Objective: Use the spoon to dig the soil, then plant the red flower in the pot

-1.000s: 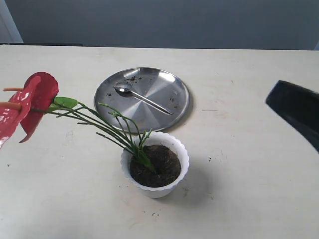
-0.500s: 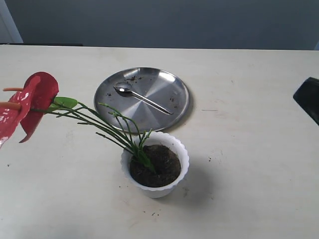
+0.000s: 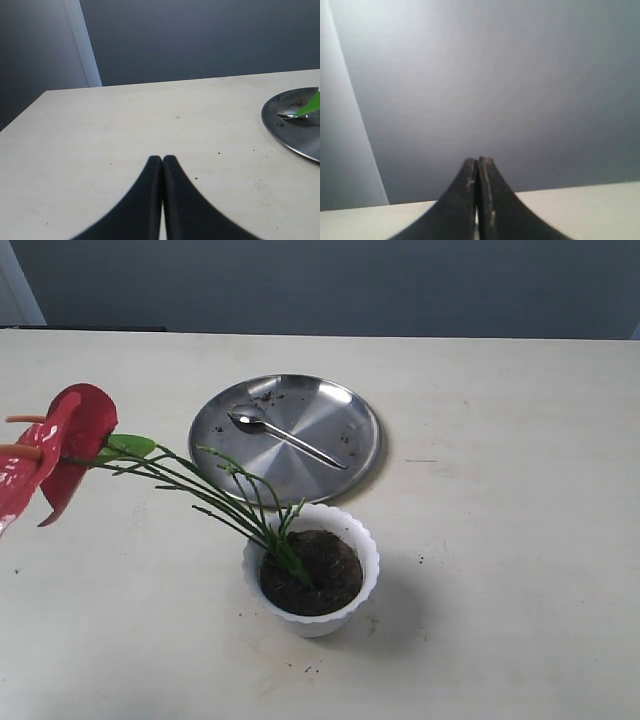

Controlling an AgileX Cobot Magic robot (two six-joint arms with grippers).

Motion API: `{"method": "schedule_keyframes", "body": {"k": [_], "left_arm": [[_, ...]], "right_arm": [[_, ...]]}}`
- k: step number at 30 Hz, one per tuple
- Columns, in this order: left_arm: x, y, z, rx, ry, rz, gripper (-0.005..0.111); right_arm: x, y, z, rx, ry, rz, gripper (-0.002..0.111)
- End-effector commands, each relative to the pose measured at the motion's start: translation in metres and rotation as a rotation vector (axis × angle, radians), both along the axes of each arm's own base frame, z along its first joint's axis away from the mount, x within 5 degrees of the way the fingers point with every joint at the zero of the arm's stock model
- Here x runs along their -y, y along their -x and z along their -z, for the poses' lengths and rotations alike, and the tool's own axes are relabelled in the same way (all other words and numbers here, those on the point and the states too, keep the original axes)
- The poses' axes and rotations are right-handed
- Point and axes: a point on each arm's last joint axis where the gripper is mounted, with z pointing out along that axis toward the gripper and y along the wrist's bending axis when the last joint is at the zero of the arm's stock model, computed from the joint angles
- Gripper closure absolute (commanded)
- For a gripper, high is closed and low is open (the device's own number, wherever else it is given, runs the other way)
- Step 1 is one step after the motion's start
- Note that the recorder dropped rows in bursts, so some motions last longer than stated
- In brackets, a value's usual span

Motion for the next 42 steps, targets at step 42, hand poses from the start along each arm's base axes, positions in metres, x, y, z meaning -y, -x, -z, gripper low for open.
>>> {"method": "schedule_keyframes", "body": {"k": [42], "left_arm": [[0.001, 0.000, -0.002, 0.014, 0.009, 0.008, 0.106]], "right_arm": [[0.004, -0.006, 0.046, -0.319, 0.027, 0.063, 0.109]]}}
